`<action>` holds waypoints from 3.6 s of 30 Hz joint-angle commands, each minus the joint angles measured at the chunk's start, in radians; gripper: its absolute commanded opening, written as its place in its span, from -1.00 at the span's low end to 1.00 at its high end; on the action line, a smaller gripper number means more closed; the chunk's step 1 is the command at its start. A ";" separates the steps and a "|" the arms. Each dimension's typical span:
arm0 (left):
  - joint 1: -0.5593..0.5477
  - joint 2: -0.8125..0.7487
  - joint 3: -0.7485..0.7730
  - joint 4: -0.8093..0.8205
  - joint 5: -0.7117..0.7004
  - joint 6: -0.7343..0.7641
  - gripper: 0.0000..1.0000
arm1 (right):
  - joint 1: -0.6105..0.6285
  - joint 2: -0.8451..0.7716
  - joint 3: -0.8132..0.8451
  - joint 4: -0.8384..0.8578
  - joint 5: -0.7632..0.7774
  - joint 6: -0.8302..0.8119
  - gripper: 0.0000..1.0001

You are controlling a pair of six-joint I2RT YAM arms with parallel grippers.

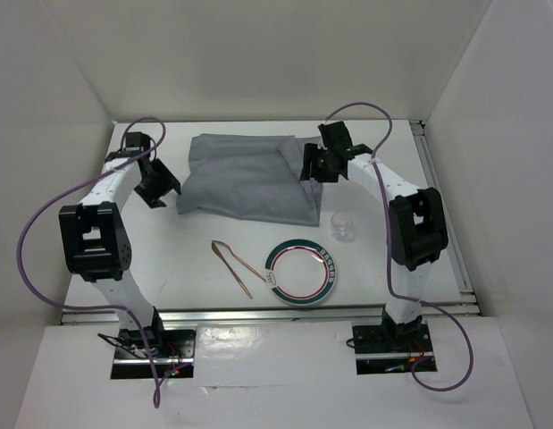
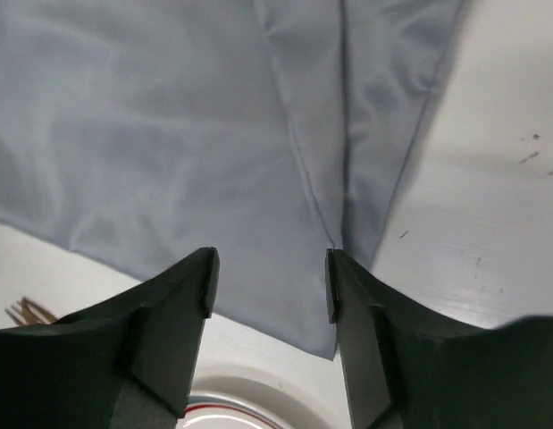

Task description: Set the dinner table for one person

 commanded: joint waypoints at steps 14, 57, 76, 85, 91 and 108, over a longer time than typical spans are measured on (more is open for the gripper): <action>0.035 0.223 -0.047 0.108 0.260 -0.138 0.51 | 0.065 0.051 0.010 0.014 0.116 -0.039 0.89; 0.035 0.099 -0.094 0.101 0.238 -0.038 -1.00 | 0.045 0.639 0.823 0.064 0.345 -0.123 -1.00; 0.035 0.078 -0.112 0.110 0.238 -0.047 -1.00 | -0.104 0.483 0.654 0.103 0.116 0.016 -0.91; 0.017 0.038 -0.122 0.110 0.228 -0.027 -0.57 | -0.104 0.399 0.527 0.156 0.199 0.082 -1.00; 0.008 0.017 -0.097 0.076 0.197 -0.008 0.62 | -0.104 0.422 0.560 0.124 0.199 0.092 -1.00; 0.008 0.010 -0.077 0.035 0.122 0.020 0.92 | -0.125 0.285 0.404 0.193 0.293 0.101 -1.00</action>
